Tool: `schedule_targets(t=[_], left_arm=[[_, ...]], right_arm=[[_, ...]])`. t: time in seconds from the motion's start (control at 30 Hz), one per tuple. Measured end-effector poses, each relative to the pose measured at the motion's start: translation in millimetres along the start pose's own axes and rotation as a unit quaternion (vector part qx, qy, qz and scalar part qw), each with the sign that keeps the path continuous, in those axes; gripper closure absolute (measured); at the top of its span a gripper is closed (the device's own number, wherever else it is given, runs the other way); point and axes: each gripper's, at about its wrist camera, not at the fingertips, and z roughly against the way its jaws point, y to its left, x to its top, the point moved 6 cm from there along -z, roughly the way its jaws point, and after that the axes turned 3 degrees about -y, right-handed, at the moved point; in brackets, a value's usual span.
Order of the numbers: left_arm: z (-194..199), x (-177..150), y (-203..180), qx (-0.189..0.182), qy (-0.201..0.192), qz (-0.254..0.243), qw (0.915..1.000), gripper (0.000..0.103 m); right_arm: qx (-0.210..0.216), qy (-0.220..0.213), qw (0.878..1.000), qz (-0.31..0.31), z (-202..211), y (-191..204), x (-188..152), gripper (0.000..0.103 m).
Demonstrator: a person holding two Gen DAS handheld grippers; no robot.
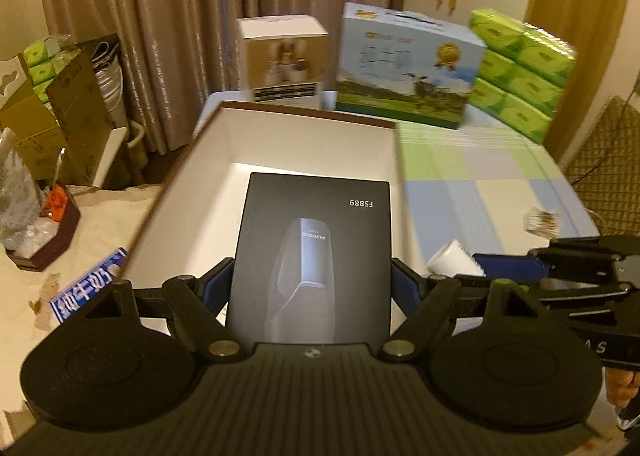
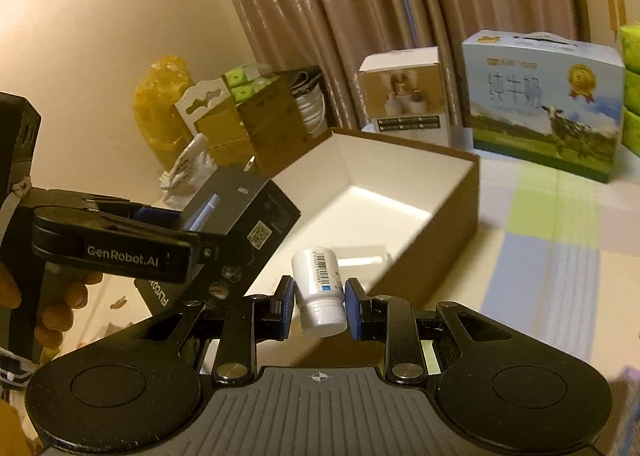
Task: Organize objects
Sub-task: 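Carry the black box and pill bottle into the open box and release both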
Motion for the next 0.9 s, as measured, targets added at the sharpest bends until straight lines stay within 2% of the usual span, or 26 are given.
schedule_targets(t=[0.13,0.37,0.67,0.9], left_arm=[[-24,13,25,0.002,0.011,-0.011,0.9999,0.026],[-79,36,46,0.001,0.034,-0.035,0.9988,0.026],[-147,57,50,-0.006,0.057,-0.07,0.9959,0.026],[-182,64,48,-0.006,0.067,-0.086,0.994,0.026]], right_arm=[[-0.019,0.007,1.0,0.005,-35,-1,13,0.079],[-0.057,0.025,0.998,0.011,-79,-23,30,0.079],[-0.093,0.043,0.994,0.027,-120,-53,48,0.079],[-0.113,0.056,0.991,0.042,-138,-65,51,0.079]])
